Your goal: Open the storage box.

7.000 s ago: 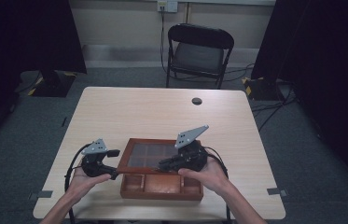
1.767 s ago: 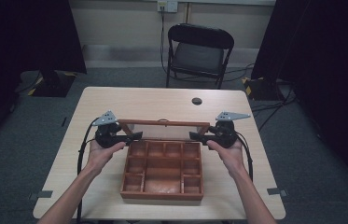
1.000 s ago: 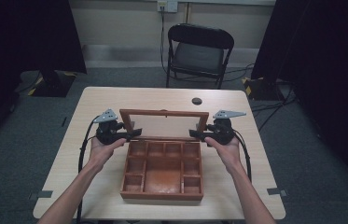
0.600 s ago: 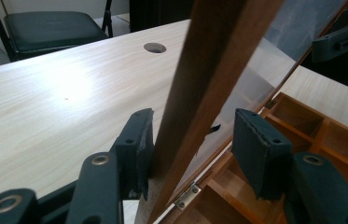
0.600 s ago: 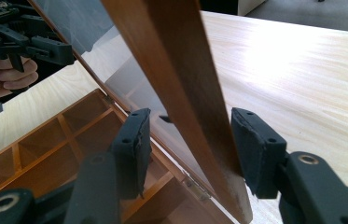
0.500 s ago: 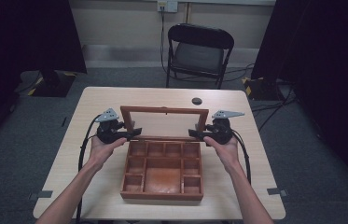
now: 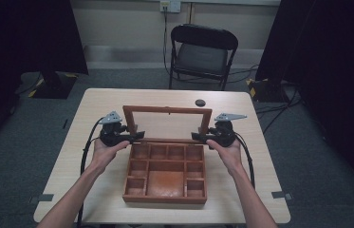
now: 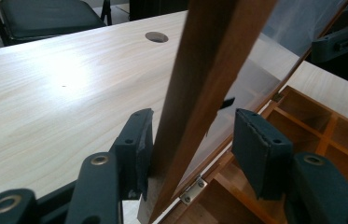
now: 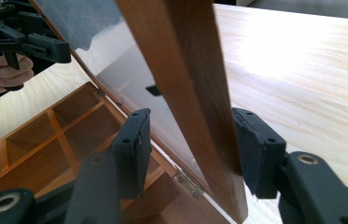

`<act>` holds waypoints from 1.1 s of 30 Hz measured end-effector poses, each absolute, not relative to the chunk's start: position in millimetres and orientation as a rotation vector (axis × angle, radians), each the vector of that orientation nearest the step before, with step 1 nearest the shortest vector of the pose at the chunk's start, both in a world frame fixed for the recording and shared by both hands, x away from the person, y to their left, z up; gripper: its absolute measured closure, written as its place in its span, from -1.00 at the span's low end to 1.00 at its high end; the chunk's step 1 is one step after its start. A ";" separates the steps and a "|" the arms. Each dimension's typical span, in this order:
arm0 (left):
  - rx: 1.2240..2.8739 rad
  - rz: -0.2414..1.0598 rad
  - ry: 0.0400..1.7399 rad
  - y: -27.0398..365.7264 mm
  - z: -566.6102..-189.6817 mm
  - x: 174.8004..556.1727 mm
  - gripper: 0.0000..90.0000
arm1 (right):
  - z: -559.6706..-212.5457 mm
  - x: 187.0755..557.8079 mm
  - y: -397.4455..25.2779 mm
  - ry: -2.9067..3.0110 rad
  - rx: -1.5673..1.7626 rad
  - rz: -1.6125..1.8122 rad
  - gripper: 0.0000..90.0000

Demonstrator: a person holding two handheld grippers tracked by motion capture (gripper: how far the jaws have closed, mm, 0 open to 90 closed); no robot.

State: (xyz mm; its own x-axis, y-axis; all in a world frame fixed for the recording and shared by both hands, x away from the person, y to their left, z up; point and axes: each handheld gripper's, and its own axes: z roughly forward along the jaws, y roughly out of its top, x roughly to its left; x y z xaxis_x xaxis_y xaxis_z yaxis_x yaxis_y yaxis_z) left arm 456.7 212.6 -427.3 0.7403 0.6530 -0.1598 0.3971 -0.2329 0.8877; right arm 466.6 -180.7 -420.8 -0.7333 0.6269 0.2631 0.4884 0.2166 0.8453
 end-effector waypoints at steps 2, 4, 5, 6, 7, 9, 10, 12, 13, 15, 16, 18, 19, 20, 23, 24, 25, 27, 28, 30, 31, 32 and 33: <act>1.845 0.299 0.824 211.9 -428.2 456.6 0.08 | -421.8 467.6 -181.2 2.339 1.086 1.543 0.10; 1.838 0.295 0.834 211.8 -428.4 456.7 0.08 | -422.2 468.0 -181.4 2.340 1.091 1.544 0.11; 1.840 0.296 0.830 211.6 -428.3 457.1 0.07 | -423.1 468.9 -181.1 2.343 1.092 1.544 0.11; 1.847 0.303 0.828 211.4 -428.2 457.2 0.07 | -423.3 469.0 -180.7 2.344 1.088 1.541 0.12; 1.844 0.303 0.829 211.4 -428.7 457.5 0.07 | -423.5 469.0 -180.3 2.342 1.079 1.538 0.13; 1.842 0.307 0.833 211.4 -429.0 458.1 0.07 | -423.7 468.8 -179.7 2.337 1.069 1.536 0.12; 1.833 0.309 0.831 211.0 -429.7 459.0 0.08 | -424.6 469.2 -178.8 2.325 1.070 1.541 0.13; 1.837 0.310 0.831 211.2 -429.8 459.4 0.08 | -425.5 469.8 -179.0 2.319 1.070 1.546 0.13; 1.850 0.310 0.831 212.1 -429.3 460.3 0.09 | -426.0 470.0 -179.2 2.318 1.075 1.549 0.13; 1.844 0.301 0.832 212.4 -429.7 461.7 0.10 | -427.1 470.6 -179.3 2.314 1.077 1.546 0.14; 1.844 0.301 0.832 212.4 -429.7 461.7 0.11 | -427.7 470.9 -179.1 2.314 1.077 1.551 0.13; 1.850 0.302 0.832 212.4 -429.8 463.1 0.11 | -428.8 471.7 -178.4 2.312 1.080 1.553 0.13; 1.854 0.301 0.830 212.5 -429.6 463.6 0.12 | -429.1 472.0 -178.3 2.308 1.082 1.553 0.13; 1.857 0.300 0.829 212.7 -429.4 464.0 0.12 | -429.5 472.5 -178.3 2.311 1.081 1.555 0.13; 1.856 0.294 0.834 212.9 -430.1 466.0 0.13 | -430.0 473.6 -178.1 2.309 1.081 1.555 0.13; 1.856 0.294 0.834 212.9 -430.1 466.0 0.13 | -430.0 473.6 -178.1 2.309 1.081 1.555 0.13; 1.856 0.295 0.839 212.7 -430.5 467.3 0.13 | -430.4 474.9 -177.7 2.306 1.096 1.556 0.13; 1.851 0.295 0.842 212.0 -430.9 468.8 0.13 | -431.0 476.3 -177.5 2.304 1.101 1.557 0.12; 1.855 0.297 0.844 212.2 -431.2 469.3 0.13 | -431.4 477.2 -177.4 2.302 1.103 1.557 0.12; 1.845 0.288 0.846 212.9 -432.2 470.8 0.14 | -432.2 478.4 -176.8 2.303 1.110 1.558 0.09; 1.838 0.284 0.851 212.8 -432.8 471.5 0.15 | -432.6 478.9 -176.1 2.305 1.112 1.553 0.07; 1.845 0.283 0.852 213.5 -432.6 472.1 0.15 | -433.2 479.3 -175.1 2.306 1.113 1.549 0.05; 1.837 0.283 0.862 212.8 -433.3 472.9 0.15 | -433.4 479.5 -174.4 2.307 1.112 1.546 0.04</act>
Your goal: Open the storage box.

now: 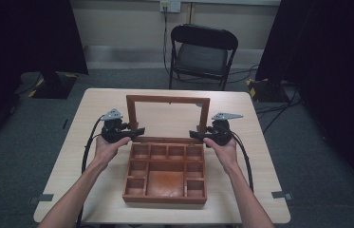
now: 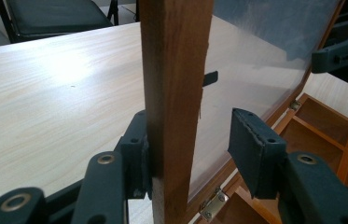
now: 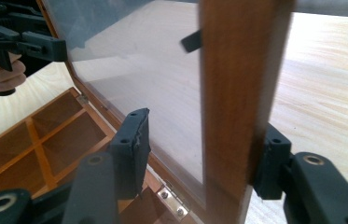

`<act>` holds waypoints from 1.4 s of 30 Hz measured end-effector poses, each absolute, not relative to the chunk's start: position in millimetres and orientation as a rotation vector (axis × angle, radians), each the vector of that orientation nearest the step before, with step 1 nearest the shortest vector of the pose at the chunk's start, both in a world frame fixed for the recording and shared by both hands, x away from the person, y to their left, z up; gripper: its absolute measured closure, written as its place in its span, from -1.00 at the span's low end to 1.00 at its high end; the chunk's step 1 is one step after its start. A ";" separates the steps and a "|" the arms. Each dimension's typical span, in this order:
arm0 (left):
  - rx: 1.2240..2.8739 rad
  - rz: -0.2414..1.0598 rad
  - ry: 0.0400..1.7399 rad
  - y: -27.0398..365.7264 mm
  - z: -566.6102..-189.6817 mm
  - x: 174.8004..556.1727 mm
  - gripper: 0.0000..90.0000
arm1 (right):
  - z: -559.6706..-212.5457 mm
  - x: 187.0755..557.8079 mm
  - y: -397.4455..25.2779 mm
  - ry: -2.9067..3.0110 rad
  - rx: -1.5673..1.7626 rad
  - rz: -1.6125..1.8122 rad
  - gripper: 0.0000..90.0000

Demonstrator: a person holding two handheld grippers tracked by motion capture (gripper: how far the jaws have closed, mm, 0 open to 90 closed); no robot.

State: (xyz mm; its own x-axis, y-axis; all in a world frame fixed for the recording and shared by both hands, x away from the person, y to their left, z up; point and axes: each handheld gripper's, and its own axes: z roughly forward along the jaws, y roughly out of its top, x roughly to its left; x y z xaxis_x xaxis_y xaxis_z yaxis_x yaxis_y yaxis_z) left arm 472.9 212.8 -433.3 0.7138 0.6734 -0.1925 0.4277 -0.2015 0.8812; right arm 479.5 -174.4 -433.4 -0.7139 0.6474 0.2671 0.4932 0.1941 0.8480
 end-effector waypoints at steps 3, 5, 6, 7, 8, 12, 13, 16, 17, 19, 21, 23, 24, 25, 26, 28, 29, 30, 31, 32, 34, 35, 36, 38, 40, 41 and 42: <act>1.830 0.279 0.875 212.1 -434.3 475.0 0.15 | -434.8 481.0 -173.6 2.298 1.123 1.540 0.05; 1.829 0.272 0.872 212.9 -434.9 476.3 0.15 | -435.5 482.5 -174.4 2.296 1.128 1.548 0.08; 1.830 0.271 0.870 213.2 -434.9 476.6 0.16 | -435.7 482.9 -174.6 2.293 1.131 1.546 0.09; 1.828 0.265 0.870 213.5 -434.9 476.8 0.16 | -435.7 483.1 -174.7 2.293 1.130 1.546 0.09; 1.828 0.262 0.872 213.7 -434.9 477.0 0.17 | -435.8 483.4 -174.6 2.293 1.129 1.546 0.09; 1.815 0.244 0.881 212.7 -435.4 478.3 0.17 | -436.2 483.7 -173.8 2.290 1.126 1.539 0.08; 1.818 0.244 0.880 212.6 -435.5 478.5 0.18 | -436.4 483.8 -173.7 2.288 1.131 1.537 0.08; 1.823 0.236 0.882 212.6 -435.9 479.1 0.19 | -437.5 484.1 -174.4 2.287 1.139 1.538 0.08; 1.824 0.232 0.882 212.6 -436.2 479.4 0.19 | -437.7 484.2 -174.7 2.285 1.142 1.537 0.08; 1.819 0.226 0.883 212.1 -437.0 480.0 0.19 | -438.1 484.2 -175.1 2.284 1.140 1.533 0.06; 1.819 0.222 0.886 211.3 -437.7 481.1 0.19 | -438.7 484.2 -175.1 2.285 1.141 1.529 0.05; 1.818 0.216 0.888 209.8 -438.2 482.1 0.19 | -439.7 484.2 -176.0 2.286 1.147 1.526 0.05; 1.826 0.216 0.888 209.4 -438.4 482.5 0.18 | -440.1 484.2 -176.5 2.286 1.151 1.527 0.06; 1.820 0.213 0.890 208.1 -439.2 482.8 0.18 | -440.7 484.2 -177.1 2.285 1.154 1.527 0.06; 1.828 0.215 0.888 207.3 -439.6 483.0 0.17 | -441.2 484.3 -177.6 2.286 1.154 1.527 0.06; 1.836 0.224 0.887 205.0 -441.4 483.3 0.15 | -442.1 484.4 -178.6 2.288 1.159 1.526 0.05; 1.832 0.222 0.887 204.4 -442.2 483.4 0.12 | -442.7 484.5 -178.9 2.287 1.167 1.524 0.05; 1.831 0.217 0.890 204.1 -443.1 483.9 0.11 | -443.1 484.5 -178.9 2.286 1.170 1.521 0.05; 1.831 0.209 0.894 204.2 -443.5 484.7 0.11 | -443.7 484.5 -179.0 2.285 1.171 1.519 0.05; 1.824 0.201 0.895 204.0 -444.2 485.2 0.11 | -444.5 484.7 -179.4 2.283 1.173 1.522 0.05; 1.839 0.198 0.894 204.2 -444.2 485.8 0.10 | -446.2 485.0 -180.3 2.279 1.176 1.533 0.04; 1.833 0.194 0.896 203.9 -444.7 485.9 0.10 | -446.7 485.1 -180.5 2.280 1.183 1.536 0.04; 1.833 0.194 0.896 203.9 -444.7 485.9 0.10 | -446.8 485.1 -180.6 2.283 1.182 1.535 0.04; 1.827 0.187 0.896 204.1 -445.8 486.5 0.09 | -447.0 485.5 -180.3 2.283 1.186 1.534 0.03; 1.825 0.192 0.901 203.3 -446.6 486.6 0.06 | -447.8 486.2 -180.0 2.281 1.189 1.534 0.01; 1.830 0.202 0.912 201.6 -447.6 487.1 0.04 | -448.6 486.8 -179.4 2.281 1.188 1.535 -0.01; 1.830 0.202 0.912 201.6 -447.6 487.1 0.03 | -449.2 487.3 -179.0 2.279 1.194 1.533 -0.02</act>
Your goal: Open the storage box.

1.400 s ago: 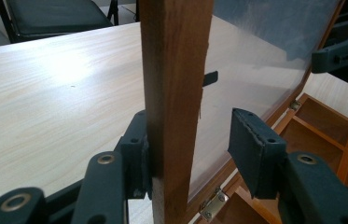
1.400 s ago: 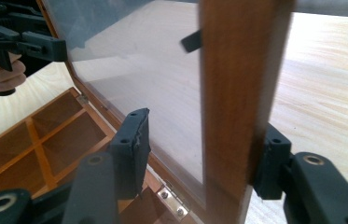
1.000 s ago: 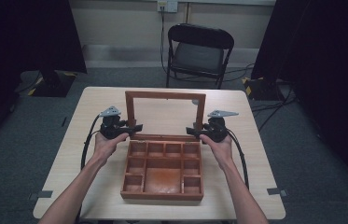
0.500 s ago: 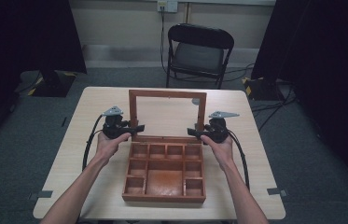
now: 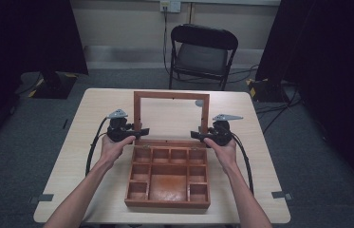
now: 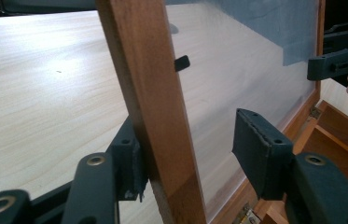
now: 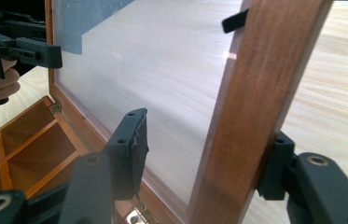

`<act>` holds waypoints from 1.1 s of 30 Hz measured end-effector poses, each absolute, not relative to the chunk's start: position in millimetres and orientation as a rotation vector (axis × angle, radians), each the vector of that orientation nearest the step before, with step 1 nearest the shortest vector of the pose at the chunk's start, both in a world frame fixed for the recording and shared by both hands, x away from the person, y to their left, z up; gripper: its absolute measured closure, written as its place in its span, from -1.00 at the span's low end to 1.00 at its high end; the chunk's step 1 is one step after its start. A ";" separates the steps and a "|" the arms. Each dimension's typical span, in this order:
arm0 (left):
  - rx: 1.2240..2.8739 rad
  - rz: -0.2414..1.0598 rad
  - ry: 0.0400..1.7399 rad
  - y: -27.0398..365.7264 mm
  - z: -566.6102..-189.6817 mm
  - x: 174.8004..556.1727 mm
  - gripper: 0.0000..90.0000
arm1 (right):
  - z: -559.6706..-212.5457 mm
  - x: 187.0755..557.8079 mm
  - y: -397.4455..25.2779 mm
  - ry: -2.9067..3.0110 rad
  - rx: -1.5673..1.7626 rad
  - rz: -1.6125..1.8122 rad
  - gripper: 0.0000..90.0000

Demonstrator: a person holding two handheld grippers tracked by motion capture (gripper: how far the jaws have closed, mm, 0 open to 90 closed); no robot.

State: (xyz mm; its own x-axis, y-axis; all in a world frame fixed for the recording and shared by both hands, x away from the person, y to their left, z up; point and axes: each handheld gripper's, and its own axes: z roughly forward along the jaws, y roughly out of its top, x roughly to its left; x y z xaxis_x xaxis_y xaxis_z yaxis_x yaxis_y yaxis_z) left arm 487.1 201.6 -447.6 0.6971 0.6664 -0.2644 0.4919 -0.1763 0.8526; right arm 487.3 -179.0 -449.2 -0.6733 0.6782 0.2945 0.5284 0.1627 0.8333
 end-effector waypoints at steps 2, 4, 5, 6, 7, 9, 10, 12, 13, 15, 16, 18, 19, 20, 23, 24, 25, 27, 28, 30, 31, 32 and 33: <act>1.823 0.188 0.916 201.8 -448.8 488.7 0.02 | -450.3 488.1 -178.4 2.276 1.197 1.535 -0.04; 1.834 0.188 0.916 202.1 -449.5 489.5 0.01 | -451.5 488.9 -177.5 2.275 1.200 1.534 -0.08; 1.838 0.187 0.920 202.2 -449.9 489.9 0.00 | -452.2 489.5 -176.8 2.273 1.203 1.536 -0.09; 1.837 0.180 0.923 202.5 -450.7 490.5 0.00 | -452.8 490.1 -176.4 2.273 1.205 1.537 -0.11; 1.829 0.175 0.929 202.3 -451.6 490.7 -0.02 | -453.7 490.9 -176.1 2.272 1.212 1.537 -0.12; 1.833 0.176 0.930 202.4 -452.8 491.3 -0.03 | -455.2 491.8 -175.9 2.271 1.217 1.541 -0.13; 1.841 0.182 0.933 202.5 -453.2 491.3 -0.04 | -456.0 492.3 -176.0 2.272 1.223 1.546 -0.14; 1.839 0.181 0.942 202.9 -454.8 491.3 -0.06 | -457.2 492.7 -176.4 2.272 1.230 1.551 -0.14; 1.840 0.187 0.944 203.5 -455.1 491.0 -0.06 | -458.2 493.1 -176.9 2.277 1.224 1.552 -0.15; 1.835 0.197 0.958 205.0 -455.4 490.0 -0.06 | -459.4 493.3 -177.4 2.283 1.223 1.554 -0.17; 1.835 0.197 0.958 205.0 -455.4 490.0 -0.08 | -459.4 493.3 -177.4 2.283 1.223 1.554 -0.17; 1.831 0.193 0.970 207.1 -456.6 490.3 -0.10 | -461.6 493.9 -177.5 2.292 1.233 1.542 -0.22; 1.842 0.185 0.967 207.5 -457.0 490.5 -0.11 | -462.5 494.1 -177.2 2.293 1.243 1.539 -0.24; 1.850 0.197 0.970 206.9 -457.6 490.4 -0.11 | -463.3 494.3 -177.2 2.294 1.248 1.539 -0.24; 1.843 0.195 0.965 207.8 -459.0 490.3 -0.06 | -463.6 494.6 -176.8 2.291 1.257 1.538 -0.25; 1.841 0.200 0.974 208.0 -459.1 490.0 -0.04 | -463.5 494.7 -176.7 2.292 1.257 1.536 -0.25; 1.840 0.193 0.967 208.8 -459.7 490.4 -0.03 | -463.5 494.8 -176.6 2.292 1.259 1.534 -0.26; 1.836 0.197 0.973 208.1 -460.4 490.3 -0.04 | -463.9 494.9 -176.2 2.289 1.263 1.527 -0.28; 1.852 0.197 0.970 208.4 -460.4 490.4 -0.04 | -463.9 494.9 -176.2 2.289 1.263 1.527 -0.28; 1.849 0.181 0.993 205.9 -462.3 490.9 -0.07 | -464.9 495.3 -175.2 2.283 1.275 1.512 -0.33; 1.854 0.187 0.990 205.2 -462.5 490.9 -0.09 | -465.9 495.9 -174.9 2.283 1.284 1.513 -0.34; 1.862 0.188 0.983 205.5 -463.0 491.3 -0.11 | -466.6 496.3 -174.4 2.277 1.298 1.519 -0.35; 1.860 0.185 0.992 206.2 -463.4 491.6 -0.10 | -467.5 496.7 -173.5 2.271 1.309 1.517 -0.36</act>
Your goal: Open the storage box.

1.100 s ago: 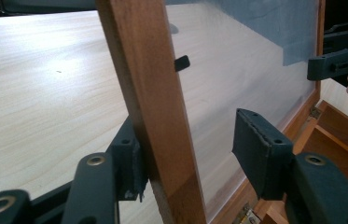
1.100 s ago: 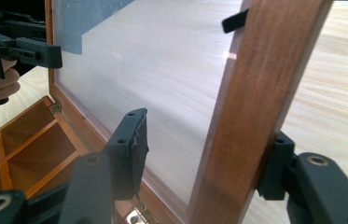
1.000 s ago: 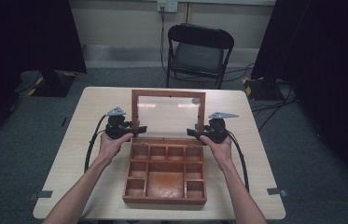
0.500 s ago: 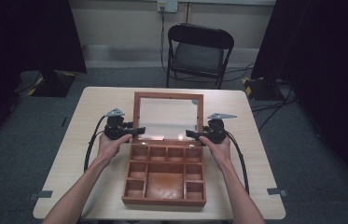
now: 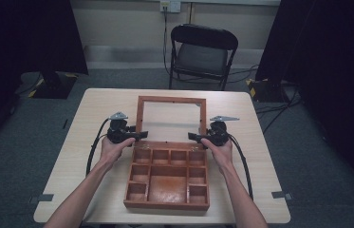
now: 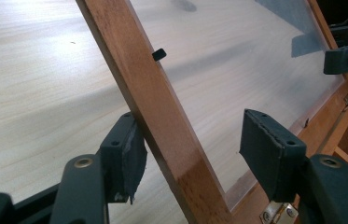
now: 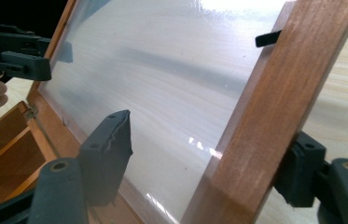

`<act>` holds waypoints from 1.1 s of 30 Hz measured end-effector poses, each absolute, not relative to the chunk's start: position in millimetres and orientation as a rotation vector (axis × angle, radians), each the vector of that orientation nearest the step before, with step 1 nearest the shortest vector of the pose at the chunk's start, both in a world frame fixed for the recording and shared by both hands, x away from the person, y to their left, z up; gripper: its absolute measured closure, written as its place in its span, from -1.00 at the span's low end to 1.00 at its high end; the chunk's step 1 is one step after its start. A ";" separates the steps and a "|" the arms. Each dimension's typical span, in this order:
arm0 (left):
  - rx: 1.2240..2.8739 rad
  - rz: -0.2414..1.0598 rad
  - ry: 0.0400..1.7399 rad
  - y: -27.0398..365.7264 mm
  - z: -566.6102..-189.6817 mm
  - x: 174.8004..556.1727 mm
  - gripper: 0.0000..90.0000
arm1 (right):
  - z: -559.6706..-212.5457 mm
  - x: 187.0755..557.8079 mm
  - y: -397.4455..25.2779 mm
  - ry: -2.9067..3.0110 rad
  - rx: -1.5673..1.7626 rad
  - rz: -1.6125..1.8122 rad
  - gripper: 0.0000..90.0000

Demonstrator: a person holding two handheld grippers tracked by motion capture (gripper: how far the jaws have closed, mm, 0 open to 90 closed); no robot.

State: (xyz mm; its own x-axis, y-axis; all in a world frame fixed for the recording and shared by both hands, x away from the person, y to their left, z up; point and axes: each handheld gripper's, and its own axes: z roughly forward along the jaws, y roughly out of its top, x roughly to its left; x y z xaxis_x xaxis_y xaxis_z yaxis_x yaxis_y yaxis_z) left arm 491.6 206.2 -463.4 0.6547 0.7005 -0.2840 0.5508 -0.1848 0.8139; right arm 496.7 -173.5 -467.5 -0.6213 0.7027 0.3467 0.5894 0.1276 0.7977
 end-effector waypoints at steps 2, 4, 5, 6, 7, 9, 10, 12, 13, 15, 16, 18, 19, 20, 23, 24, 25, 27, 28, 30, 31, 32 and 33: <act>1.859 0.180 0.988 207.1 -464.1 491.8 -0.10 | -468.4 497.2 -172.7 2.268 1.311 1.518 -0.37; 1.858 0.185 0.991 206.6 -464.7 491.5 -0.10 | -469.7 498.1 -172.8 2.265 1.324 1.515 -0.38; 1.864 0.186 0.993 206.6 -464.9 491.6 -0.11 | -470.0 498.4 -172.8 2.264 1.326 1.513 -0.39; 1.869 0.195 0.995 206.4 -465.5 492.0 -0.12 | -470.1 498.5 -172.6 2.263 1.330 1.510 -0.41; 1.875 0.192 1.001 206.8 -465.8 492.2 -0.14 | -470.2 498.5 -172.3 2.261 1.330 1.506 -0.42; 1.872 0.186 1.005 208.1 -467.9 493.3 -0.15 | -470.9 498.8 -172.4 2.267 1.344 1.493 -0.44; 1.870 0.181 1.016 208.5 -468.8 493.5 -0.16 | -471.8 499.2 -172.8 2.268 1.354 1.480 -0.46; 1.870 0.171 1.022 209.6 -470.7 493.9 -0.17 | -473.7 499.9 -173.3 2.270 1.370 1.467 -0.48; 1.870 0.171 1.022 209.6 -470.7 493.9 -0.17 | -473.7 499.9 -173.3 2.270 1.370 1.467 -0.48; 1.862 0.147 1.034 210.9 -473.9 495.4 -0.18 | -476.2 500.8 -172.7 2.280 1.392 1.442 -0.54; 1.861 0.143 1.038 211.4 -474.6 495.7 -0.18 | -476.7 501.0 -172.9 2.281 1.394 1.439 -0.55; 1.851 0.122 1.049 212.0 -476.8 496.9 -0.19 | -476.8 500.7 -173.3 2.284 1.399 1.427 -0.56; 1.851 0.096 1.058 212.9 -477.9 497.9 -0.20 | -476.6 500.4 -173.5 2.284 1.406 1.413 -0.56; 1.851 0.088 1.063 213.3 -479.1 498.3 -0.22 | -476.1 499.9 -173.2 2.286 1.416 1.389 -0.58; 1.837 0.087 1.077 213.9 -482.9 498.6 -0.27 | -476.3 498.6 -174.0 2.296 1.419 1.366 -0.58; 1.837 0.087 1.077 213.9 -482.9 498.6 -0.29 | -476.4 498.4 -174.1 2.294 1.423 1.359 -0.60; 1.857 0.133 1.071 213.6 -482.3 497.8 -0.29 | -476.4 498.4 -174.1 2.294 1.423 1.359 -0.60; 1.838 0.106 1.077 213.4 -481.1 498.3 -0.25 | -483.2 501.4 -177.2 2.320 1.502 1.372 -0.65; 1.830 0.110 1.077 212.7 -480.0 498.0 -0.26 | -485.1 501.6 -178.0 2.318 1.513 1.388 -0.65; 1.846 0.132 1.063 210.0 -477.3 497.0 -0.29 | -486.4 501.7 -178.7 2.314 1.515 1.386 -0.65; 1.855 0.137 1.062 209.0 -476.5 496.7 -0.30 | -485.3 501.6 -178.5 2.302 1.502 1.368 -0.62; 1.858 0.142 1.060 208.4 -475.8 496.4 -0.31 | -483.2 501.0 -178.5 2.302 1.481 1.353 -0.58; 1.857 0.147 1.053 208.6 -475.2 496.3 -0.31 | -481.4 500.7 -178.8 2.296 1.470 1.345 -0.59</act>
